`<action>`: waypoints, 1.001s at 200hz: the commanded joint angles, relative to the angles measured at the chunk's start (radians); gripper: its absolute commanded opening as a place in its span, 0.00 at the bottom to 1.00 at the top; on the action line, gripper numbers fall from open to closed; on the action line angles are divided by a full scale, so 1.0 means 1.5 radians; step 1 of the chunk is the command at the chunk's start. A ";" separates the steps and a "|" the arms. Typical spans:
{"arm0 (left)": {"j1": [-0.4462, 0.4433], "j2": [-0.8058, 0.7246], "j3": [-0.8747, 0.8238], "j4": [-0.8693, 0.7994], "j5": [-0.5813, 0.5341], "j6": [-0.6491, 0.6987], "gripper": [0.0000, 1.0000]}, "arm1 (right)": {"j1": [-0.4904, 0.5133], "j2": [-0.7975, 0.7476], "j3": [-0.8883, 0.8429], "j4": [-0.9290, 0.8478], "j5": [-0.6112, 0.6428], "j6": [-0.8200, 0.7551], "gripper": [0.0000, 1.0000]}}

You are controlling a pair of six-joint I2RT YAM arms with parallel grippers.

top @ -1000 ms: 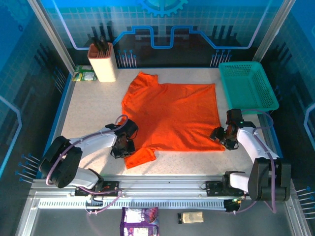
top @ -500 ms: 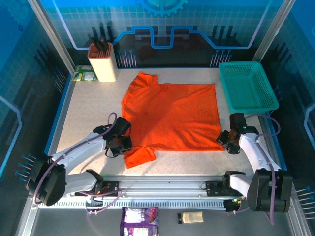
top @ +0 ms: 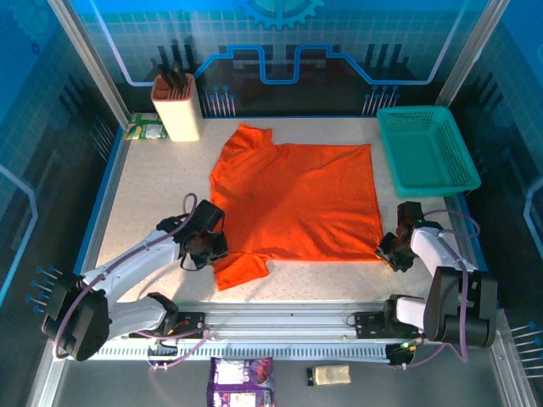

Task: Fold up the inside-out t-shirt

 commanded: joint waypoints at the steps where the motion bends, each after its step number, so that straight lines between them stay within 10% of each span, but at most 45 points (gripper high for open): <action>1: 0.004 -0.006 0.006 -0.008 0.010 -0.011 0.05 | -0.011 0.011 0.008 0.035 -0.004 0.001 0.32; 107: -0.011 -0.077 -0.022 -0.084 -0.005 -0.074 0.22 | -0.013 0.000 0.005 0.026 -0.018 -0.013 0.07; 200: -0.153 -0.060 -0.120 -0.049 -0.029 -0.201 0.26 | -0.013 0.006 0.015 0.016 -0.021 -0.025 0.06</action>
